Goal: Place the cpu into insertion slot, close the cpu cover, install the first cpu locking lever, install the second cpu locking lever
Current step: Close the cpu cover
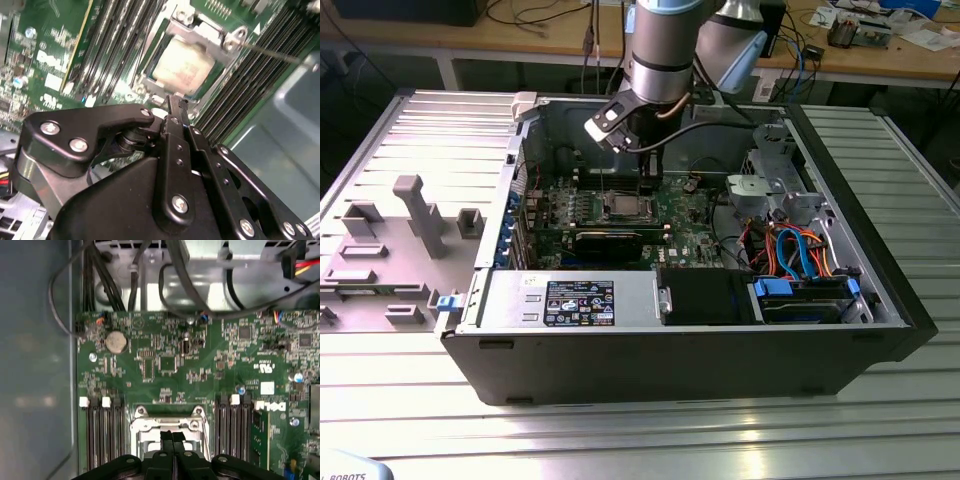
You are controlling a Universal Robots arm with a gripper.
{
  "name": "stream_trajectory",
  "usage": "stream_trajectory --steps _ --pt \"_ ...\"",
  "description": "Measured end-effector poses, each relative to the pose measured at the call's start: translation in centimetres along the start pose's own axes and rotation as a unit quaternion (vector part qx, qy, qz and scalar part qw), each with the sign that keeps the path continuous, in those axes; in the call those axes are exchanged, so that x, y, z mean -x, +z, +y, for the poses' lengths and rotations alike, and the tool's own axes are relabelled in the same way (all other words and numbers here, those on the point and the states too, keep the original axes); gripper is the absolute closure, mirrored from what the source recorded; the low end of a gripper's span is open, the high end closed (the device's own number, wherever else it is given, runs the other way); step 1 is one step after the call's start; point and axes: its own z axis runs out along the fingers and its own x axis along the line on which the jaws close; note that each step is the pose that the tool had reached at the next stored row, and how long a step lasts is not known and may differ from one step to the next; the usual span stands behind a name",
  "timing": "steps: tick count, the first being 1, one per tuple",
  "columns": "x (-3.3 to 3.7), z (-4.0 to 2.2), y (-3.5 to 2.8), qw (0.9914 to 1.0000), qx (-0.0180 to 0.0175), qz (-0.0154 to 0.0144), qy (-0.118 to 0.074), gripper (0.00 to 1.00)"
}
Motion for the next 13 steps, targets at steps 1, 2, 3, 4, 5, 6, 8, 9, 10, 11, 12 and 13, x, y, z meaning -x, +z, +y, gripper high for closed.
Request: stream_trajectory --steps 1,2,3,4,5,6,8,9,10,11,12,13 --pt "0.0 -0.23 0.08 1.0 0.0 0.0 -0.001 0.89" --pt "0.0 -0.44 0.19 1.0 0.0 -0.0001 -0.003 0.89" --pt "0.0 -0.57 0.28 0.99999 0.0 -0.0001 -0.005 0.89" --pt "0.0 -0.71 0.4 0.99996 0.0 -0.0001 -0.008 0.89" --pt "0.01 -0.88 0.46 0.99995 -0.0001 -0.0002 -0.01 0.89" --pt "0.01 -1.16 0.51 0.99994 -0.0001 -0.0002 -0.011 0.89" --pt "0.0 -1.93 0.61 0.99994 0.0 -0.0001 -0.011 0.89" --pt "0.0 -2.3 0.69 0.99993 0.0 -0.0001 -0.011 0.89" --pt "0.01 -2.56 0.75 0.99993 -0.0001 -0.0002 -0.012 0.89" --pt "0.02 -2.93 0.8 0.99993 -0.0001 -0.0002 -0.012 0.89" --pt "0.01 -3.19 0.85 0.99993 -0.0001 -0.0002 -0.012 0.89" --pt "0.01 -3.45 0.92 0.99993 0.0 -0.0002 -0.012 0.89"
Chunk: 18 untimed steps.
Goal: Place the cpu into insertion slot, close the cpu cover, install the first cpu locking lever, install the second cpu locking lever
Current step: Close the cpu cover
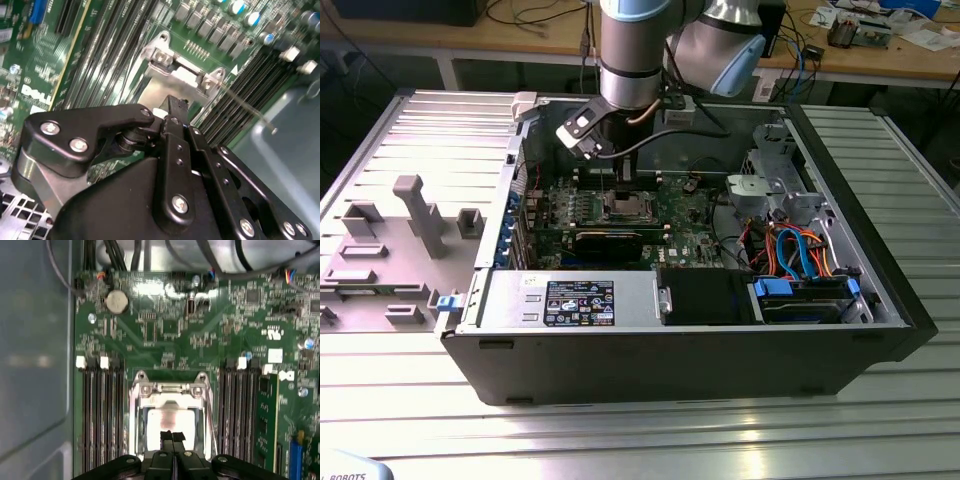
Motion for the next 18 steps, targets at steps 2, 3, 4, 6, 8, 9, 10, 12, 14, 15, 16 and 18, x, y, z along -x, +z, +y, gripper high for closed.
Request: stream_trajectory --steps 2,3,4,6,8,9,10,12,14,15,16,18 --pt "-0.01 -0.46 0.16 1.0 0.0 0.0 0.0 0.89" --pt "-0.01 -0.61 0.26 1.0 0.0 0.0 0.0 0.89" --pt "-0.01 -0.73 0.35 1.0 0.0 -0.0001 0.0 0.89" --pt "-0.02 -0.96 0.59 1.0 0.0 0.0 -0.001 0.89" --pt "-0.02 -1.04 0.89 1.0 0.0 0.0 -0.001 0.89" --pt "-0.02 -1.09 1.06 1.0 0.0 0.0 -0.001 0.89" --pt "-0.02 -1.14 1.24 1.0 0.0 0.0 -0.001 0.89" --pt "-0.01 -1.18 1.4 1.0 0.0 -0.0001 -0.001 0.89" --pt "-0.01 -1.24 1.44 1.0 -0.0001 -0.0002 -0.001 0.89" --pt "-0.01 -1.25 1.46 1.0 -0.0001 -0.0001 -0.001 0.89" --pt "-0.02 -1.26 1.5 1.0 0.0 0.0 -0.001 0.89" --pt "-0.02 -1.27 1.52 1.0 -0.0001 -0.0001 -0.001 0.89"
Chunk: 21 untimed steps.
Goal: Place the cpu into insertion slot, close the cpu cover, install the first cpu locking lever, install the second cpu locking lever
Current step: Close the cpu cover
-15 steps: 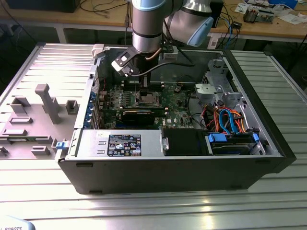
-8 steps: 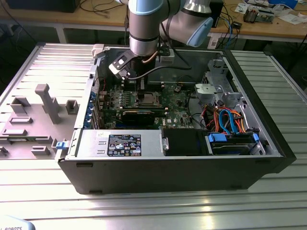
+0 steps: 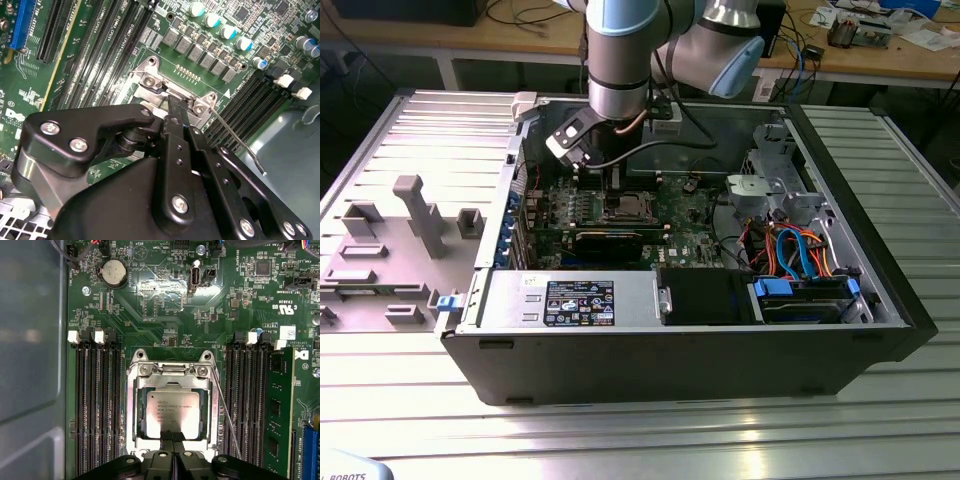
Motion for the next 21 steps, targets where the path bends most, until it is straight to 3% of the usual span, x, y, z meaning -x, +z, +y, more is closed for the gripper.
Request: stream_trajectory --steps 3,6,11,14,17,21 --pt "0.0 -0.01 -0.07 1.0 0.0001 0.0001 0.0 0.89" --pt "-0.01 -0.02 -0.69 1.0 0.0001 0.0002 0.0 0.89" --pt "0.0 -0.03 -0.76 1.0 0.0 0.0001 0.0 0.89" --pt "0.01 0.69 -0.76 1.0 0.0 0.0001 0.0 0.89" --pt "0.02 2.1 -0.74 1.0 0.0001 -0.0001 0.0 0.89" --pt "0.03 2.13 -0.74 1.0 0.0 -0.0002 0.0 0.89"
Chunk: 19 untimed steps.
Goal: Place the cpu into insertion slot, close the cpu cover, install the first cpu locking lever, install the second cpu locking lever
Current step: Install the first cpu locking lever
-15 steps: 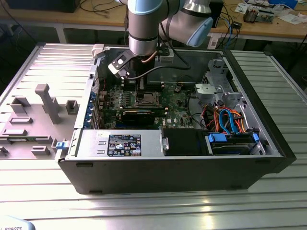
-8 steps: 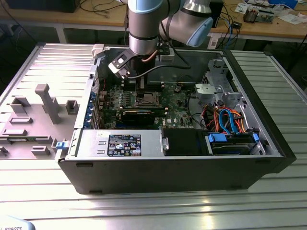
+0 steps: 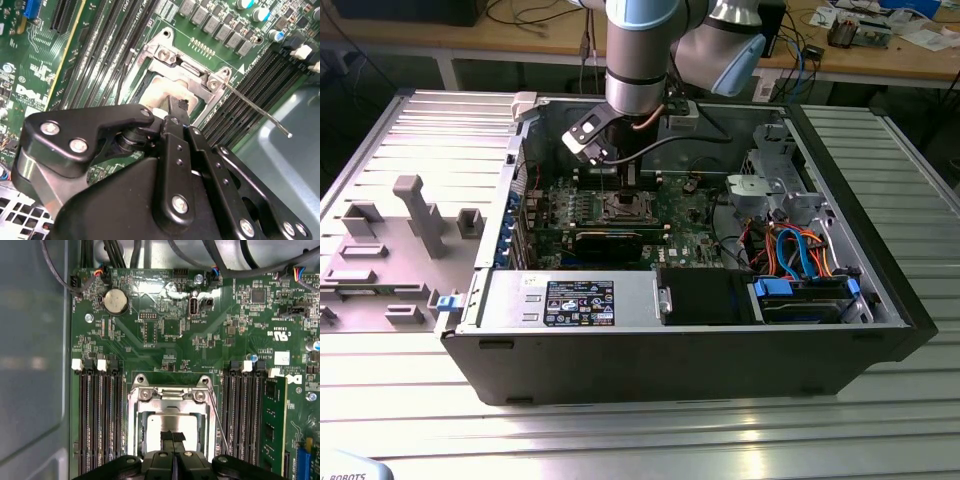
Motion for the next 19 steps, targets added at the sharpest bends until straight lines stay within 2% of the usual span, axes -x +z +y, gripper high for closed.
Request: stream_trajectory --steps 2,19 --pt "0.0 0.04 0.0 1.0 0.0 -0.0015 0.0 0.89" --pt "0.0 0.03 -0.61 1.0 0.0 -0.0018 0.0 0.89"
